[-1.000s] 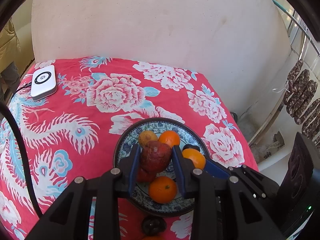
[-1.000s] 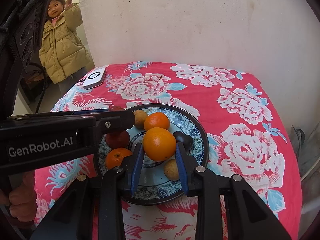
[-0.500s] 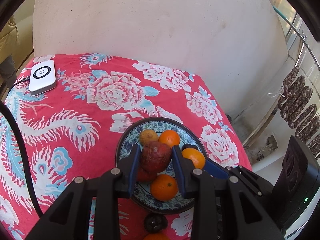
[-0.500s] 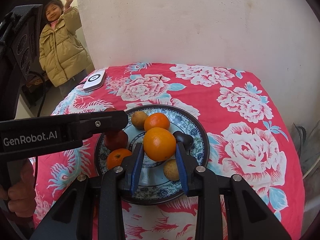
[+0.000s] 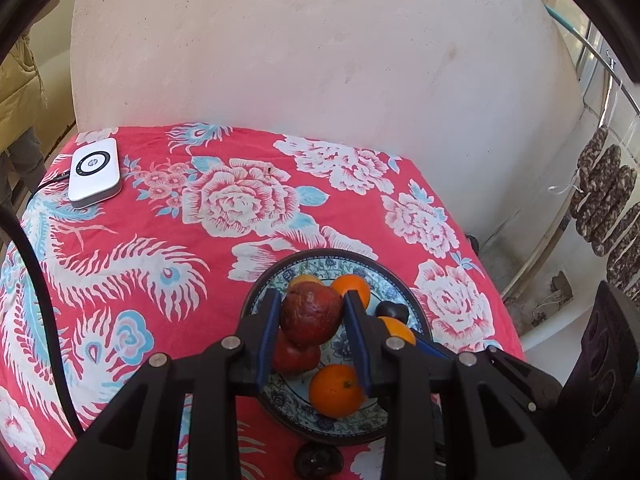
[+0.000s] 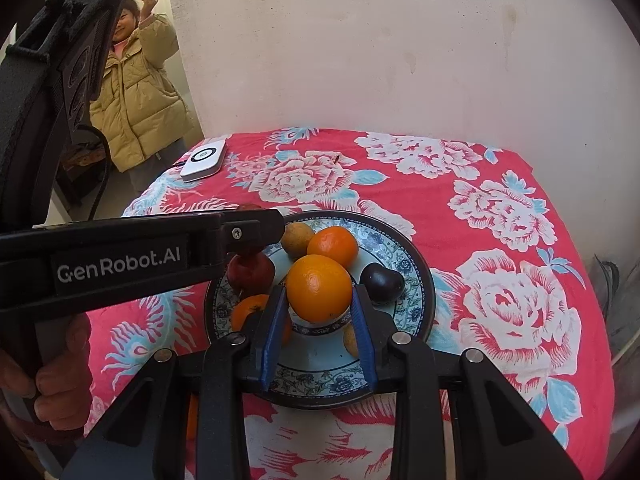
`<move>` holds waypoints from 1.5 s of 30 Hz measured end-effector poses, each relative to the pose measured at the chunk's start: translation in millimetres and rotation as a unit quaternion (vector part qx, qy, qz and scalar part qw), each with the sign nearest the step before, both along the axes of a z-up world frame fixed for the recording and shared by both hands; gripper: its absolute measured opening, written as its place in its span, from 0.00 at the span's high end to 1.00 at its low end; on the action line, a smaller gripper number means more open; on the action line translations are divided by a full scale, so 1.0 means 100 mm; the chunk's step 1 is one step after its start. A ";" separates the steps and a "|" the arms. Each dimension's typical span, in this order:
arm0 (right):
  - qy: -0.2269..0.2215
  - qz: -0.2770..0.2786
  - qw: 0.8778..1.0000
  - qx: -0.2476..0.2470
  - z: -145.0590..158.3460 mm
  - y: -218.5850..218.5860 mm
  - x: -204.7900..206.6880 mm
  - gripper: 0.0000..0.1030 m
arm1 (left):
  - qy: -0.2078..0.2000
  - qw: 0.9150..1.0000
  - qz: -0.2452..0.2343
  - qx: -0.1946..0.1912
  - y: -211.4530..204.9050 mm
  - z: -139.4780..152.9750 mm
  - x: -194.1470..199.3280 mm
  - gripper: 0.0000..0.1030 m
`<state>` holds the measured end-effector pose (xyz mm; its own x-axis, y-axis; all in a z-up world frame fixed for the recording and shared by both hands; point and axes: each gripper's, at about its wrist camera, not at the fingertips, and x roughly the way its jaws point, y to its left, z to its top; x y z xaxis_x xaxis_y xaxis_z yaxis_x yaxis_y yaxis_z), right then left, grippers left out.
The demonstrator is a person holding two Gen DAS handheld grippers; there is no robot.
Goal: Organize fruits
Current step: 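Lower the pomegranate and orange onto the plate and open both tools, then withdraw both open tools from the plate toward the remaining fruit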
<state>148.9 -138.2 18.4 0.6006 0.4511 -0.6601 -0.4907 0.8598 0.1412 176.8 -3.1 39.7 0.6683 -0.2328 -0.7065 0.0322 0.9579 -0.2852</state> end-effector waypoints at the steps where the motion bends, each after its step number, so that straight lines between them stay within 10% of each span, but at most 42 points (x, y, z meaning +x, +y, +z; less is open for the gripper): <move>1: 0.000 -0.001 1.000 0.000 0.00 0.00 0.00 0.68 | -0.001 1.000 0.003 -0.001 0.01 0.01 0.00 0.67; 45: -0.002 -0.019 1.000 0.023 0.07 -0.19 -0.18 0.54 | 0.037 0.999 0.010 0.015 0.09 -0.02 -0.26 0.65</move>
